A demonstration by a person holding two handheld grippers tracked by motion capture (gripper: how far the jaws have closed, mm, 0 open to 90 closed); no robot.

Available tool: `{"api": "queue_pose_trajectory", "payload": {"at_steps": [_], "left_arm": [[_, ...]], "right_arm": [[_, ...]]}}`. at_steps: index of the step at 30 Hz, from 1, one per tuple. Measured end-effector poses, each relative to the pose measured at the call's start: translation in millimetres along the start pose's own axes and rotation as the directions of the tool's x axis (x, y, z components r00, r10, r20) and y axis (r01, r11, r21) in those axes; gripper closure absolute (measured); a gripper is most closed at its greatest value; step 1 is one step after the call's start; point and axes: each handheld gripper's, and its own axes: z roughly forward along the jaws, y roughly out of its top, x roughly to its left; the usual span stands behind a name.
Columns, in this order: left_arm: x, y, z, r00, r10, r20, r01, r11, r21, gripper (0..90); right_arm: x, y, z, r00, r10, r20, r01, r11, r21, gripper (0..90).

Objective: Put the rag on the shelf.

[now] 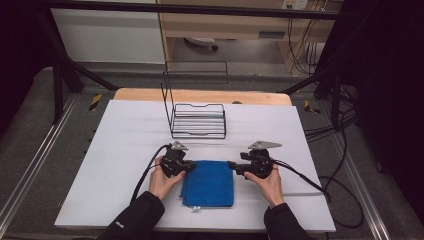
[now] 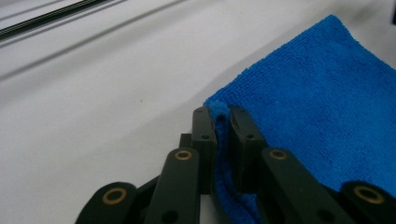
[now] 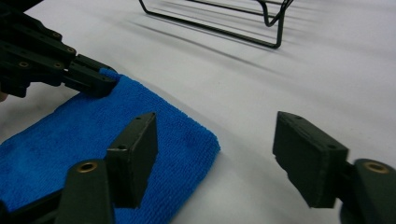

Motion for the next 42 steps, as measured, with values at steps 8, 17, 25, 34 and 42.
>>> {"api": "queue_pose_trajectory", "payload": {"at_steps": [8,17,25,34,42], "left_arm": [[-1.8,-1.5,0.2,0.9999,0.007,-0.011,-0.007,0.9999,-0.010,81.4],[-3.2,-2.8,0.7,0.9997,0.015,-0.018,-0.015,0.9996,-0.024,81.3],[-2.0,-2.7,0.3,0.9998,0.015,-0.012,-0.015,0.9997,-0.021,81.4],[-1.0,-2.7,-2.7,0.9999,-0.010,-0.003,0.010,0.9993,-0.037,83.7],[-3.5,-0.6,-14.5,1.0000,-0.007,0.002,0.007,0.9959,-0.090,84.0]], "right_arm": [[1.7,-5.4,17.0,1.0000,0.004,0.007,-0.005,0.998,0.065,50.8],[4.8,-10.5,21.3,0.9999,0.011,0.000,-0.010,0.996,0.085,65.5],[5.8,-10.7,22.4,0.9973,0.068,-0.028,-0.065,0.993,0.103,79.0],[4.9,-7.5,19.6,0.9934,0.102,-0.054,-0.096,0.990,0.107,85.2],[8.1,-4.0,7.0,0.9951,0.069,-0.071,-0.067,0.997,0.042,85.3]]}}
